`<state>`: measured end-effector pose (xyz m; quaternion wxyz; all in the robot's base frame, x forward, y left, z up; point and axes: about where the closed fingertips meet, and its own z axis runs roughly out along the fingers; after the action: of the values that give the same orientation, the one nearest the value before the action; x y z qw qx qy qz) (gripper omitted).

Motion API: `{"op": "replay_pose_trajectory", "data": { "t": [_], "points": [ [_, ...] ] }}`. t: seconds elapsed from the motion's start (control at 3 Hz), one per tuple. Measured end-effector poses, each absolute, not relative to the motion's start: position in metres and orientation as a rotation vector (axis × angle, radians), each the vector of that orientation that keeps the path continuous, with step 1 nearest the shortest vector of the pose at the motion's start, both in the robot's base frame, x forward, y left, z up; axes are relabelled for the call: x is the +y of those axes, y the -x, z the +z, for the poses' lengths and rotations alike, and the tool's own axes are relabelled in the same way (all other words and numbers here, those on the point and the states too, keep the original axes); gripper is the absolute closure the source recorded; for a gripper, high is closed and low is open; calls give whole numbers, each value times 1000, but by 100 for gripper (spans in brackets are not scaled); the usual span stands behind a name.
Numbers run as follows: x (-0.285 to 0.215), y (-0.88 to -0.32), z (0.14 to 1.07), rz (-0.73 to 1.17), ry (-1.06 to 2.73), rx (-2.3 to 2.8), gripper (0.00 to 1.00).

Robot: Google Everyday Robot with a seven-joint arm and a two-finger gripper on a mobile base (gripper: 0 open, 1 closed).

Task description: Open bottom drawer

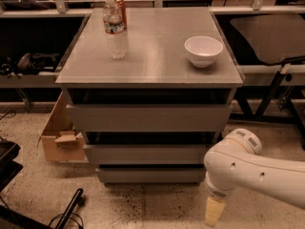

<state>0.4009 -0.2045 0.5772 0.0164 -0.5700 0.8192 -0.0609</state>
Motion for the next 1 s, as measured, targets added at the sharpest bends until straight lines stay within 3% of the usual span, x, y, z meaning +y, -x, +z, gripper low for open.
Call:
{"op": "replay_pose_trajectory", "data": {
  "t": [1.0],
  "points": [
    [-196, -405, 485, -61, 1751, 2593, 0]
  ]
}}
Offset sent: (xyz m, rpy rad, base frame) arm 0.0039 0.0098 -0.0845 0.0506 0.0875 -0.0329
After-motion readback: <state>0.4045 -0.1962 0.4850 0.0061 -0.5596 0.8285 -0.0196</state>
